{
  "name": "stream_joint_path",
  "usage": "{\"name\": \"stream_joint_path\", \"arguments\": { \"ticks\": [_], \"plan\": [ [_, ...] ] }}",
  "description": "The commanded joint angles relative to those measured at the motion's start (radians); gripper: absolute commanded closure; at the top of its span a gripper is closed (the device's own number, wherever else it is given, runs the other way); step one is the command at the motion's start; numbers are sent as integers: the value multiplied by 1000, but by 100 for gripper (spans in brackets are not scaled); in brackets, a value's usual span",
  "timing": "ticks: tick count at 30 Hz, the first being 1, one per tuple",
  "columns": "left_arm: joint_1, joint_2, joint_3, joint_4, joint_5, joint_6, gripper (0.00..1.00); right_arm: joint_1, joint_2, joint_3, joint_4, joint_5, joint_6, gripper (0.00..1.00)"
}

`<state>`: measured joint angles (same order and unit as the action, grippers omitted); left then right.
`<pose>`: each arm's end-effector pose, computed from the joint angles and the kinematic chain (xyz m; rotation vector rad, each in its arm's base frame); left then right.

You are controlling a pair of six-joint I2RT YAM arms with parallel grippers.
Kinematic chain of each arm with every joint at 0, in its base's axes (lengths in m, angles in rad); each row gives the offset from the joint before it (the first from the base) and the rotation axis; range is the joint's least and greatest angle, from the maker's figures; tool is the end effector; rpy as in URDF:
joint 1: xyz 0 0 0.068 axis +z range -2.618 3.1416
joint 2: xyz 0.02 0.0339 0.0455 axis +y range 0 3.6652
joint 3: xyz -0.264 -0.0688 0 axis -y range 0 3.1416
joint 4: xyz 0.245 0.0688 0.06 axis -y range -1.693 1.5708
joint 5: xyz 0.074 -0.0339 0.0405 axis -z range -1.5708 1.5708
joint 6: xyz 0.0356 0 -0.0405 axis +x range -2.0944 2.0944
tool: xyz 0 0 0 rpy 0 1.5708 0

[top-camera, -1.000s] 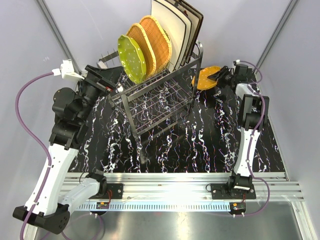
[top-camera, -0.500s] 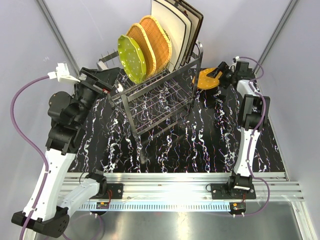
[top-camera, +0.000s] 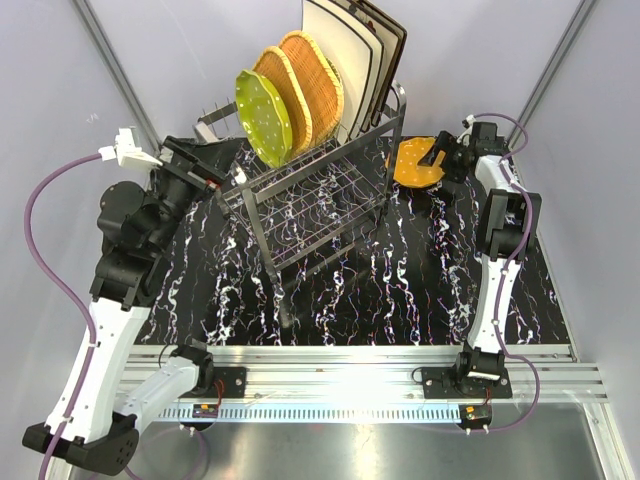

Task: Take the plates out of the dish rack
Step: Place the plate on the table

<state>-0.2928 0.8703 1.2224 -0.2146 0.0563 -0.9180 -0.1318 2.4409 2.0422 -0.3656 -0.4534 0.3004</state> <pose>0.1599 -0.0503 0.4712 -0.4197 1.4580 -1.0257 0.5447 -0.0565 0.1705 0.2729 2.3015 0.6130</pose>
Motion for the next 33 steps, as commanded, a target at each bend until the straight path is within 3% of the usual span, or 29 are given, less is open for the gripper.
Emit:
{"name": "stream_joint_path", "arguments": {
  "ticks": [1, 17, 26, 33],
  "plan": [
    [-3, -22, 14, 8, 2, -8, 1, 6, -37, 44, 11, 25, -67, 2],
    [-2, -8, 23, -3, 5, -10, 1, 6, -31, 56, -19, 62, -129, 2],
    [-19, 125, 204, -98, 40, 67, 1, 4, -83, 47, -44, 70, -260, 0],
    [-68, 220, 351, -195, 10, 146, 1, -2, -252, -112, -70, -34, -466, 0]
  ]
}}
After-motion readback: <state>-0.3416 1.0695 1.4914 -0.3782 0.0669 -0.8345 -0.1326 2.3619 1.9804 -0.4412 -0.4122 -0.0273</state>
